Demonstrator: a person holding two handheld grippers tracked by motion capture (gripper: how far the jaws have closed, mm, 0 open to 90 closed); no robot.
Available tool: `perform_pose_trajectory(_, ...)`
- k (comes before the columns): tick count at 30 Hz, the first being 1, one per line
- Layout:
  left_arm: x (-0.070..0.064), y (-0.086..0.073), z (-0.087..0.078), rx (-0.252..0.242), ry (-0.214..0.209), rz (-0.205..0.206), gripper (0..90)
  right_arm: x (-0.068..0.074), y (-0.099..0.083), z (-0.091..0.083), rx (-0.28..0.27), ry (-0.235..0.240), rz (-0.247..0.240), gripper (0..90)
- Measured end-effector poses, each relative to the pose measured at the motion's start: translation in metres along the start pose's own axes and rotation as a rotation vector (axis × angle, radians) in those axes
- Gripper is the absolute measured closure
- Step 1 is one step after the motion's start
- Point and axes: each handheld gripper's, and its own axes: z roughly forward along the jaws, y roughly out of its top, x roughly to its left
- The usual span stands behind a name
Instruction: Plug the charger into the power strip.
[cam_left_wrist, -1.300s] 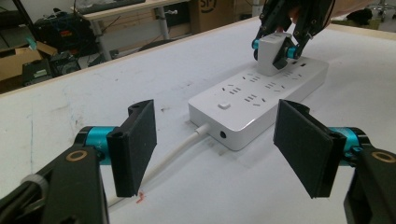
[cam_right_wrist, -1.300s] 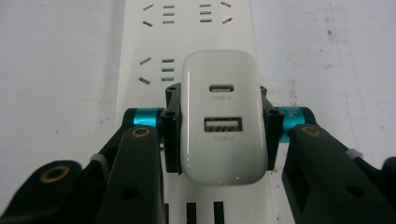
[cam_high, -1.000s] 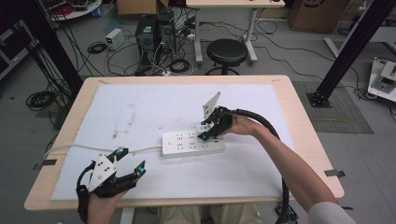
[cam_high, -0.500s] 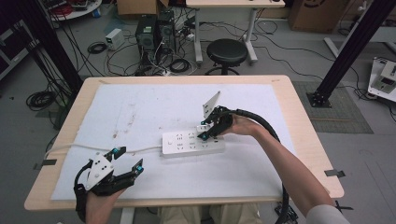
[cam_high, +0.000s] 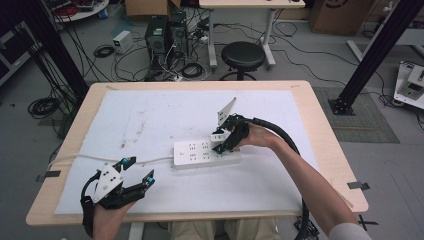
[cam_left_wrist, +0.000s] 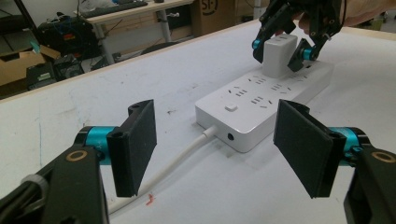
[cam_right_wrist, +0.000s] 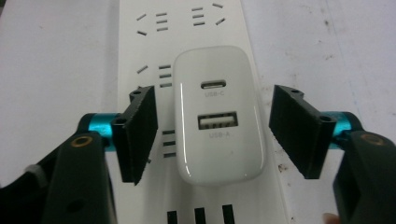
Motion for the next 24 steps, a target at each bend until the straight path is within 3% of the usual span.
perform_pose_trajectory(2, 0.0, 0.0, 0.0, 0.0, 0.0, -0.002, 30.0, 0.001, 0.0, -0.002, -0.009, -0.004, -0.001, 30.2)
perform_pose_trajectory(4, 0.0, 0.0, 0.001, -0.001, -0.006, -0.004, 30.0, 0.003, 0.001, -0.008, -0.037, -0.024, 0.001, 22.4)
perform_pose_trajectory(10, 0.0, 0.0, 0.005, -0.002, -0.014, -0.001, 30.0, 0.011, -0.001, -0.019, -0.043, -0.081, 0.037, 21.7)
perform_pose_trajectory(14, 0.0, 0.001, 0.007, -0.003, -0.018, -0.001, 30.0, 0.013, -0.002, -0.022, -0.047, -0.095, 0.046, 21.7)
perform_pose_trajectory(15, 0.0, 0.002, 0.01, -0.002, -0.023, 0.004, 30.0, 0.02, -0.007, -0.034, -0.1, -0.151, 0.09, 21.7)
perform_pose_trajectory(18, -0.001, 0.002, 0.012, 0.002, -0.028, 0.005, 30.0, 0.025, -0.009, -0.038, -0.109, -0.186, 0.099, 21.7)
perform_pose_trajectory(19, -0.001, 0.002, 0.015, 0.004, -0.035, 0.007, 30.0, 0.032, -0.013, -0.044, -0.124, -0.224, 0.109, 21.7)
perform_pose_trajectory(20, -0.001, 0.002, 0.015, 0.004, -0.035, 0.007, 30.0, 0.032, -0.013, -0.044, -0.124, -0.224, 0.109, 21.7)
perform_pose_trajectory(22, -0.001, 0.003, 0.018, 0.007, -0.042, 0.008, 30.0, 0.039, -0.019, -0.05, -0.149, -0.263, 0.147, 21.7)
perform_pose_trajectory(24, -0.001, 0.003, 0.018, 0.007, -0.042, 0.008, 30.0, 0.04, -0.021, -0.051, -0.157, -0.28, 0.154, 21.7)
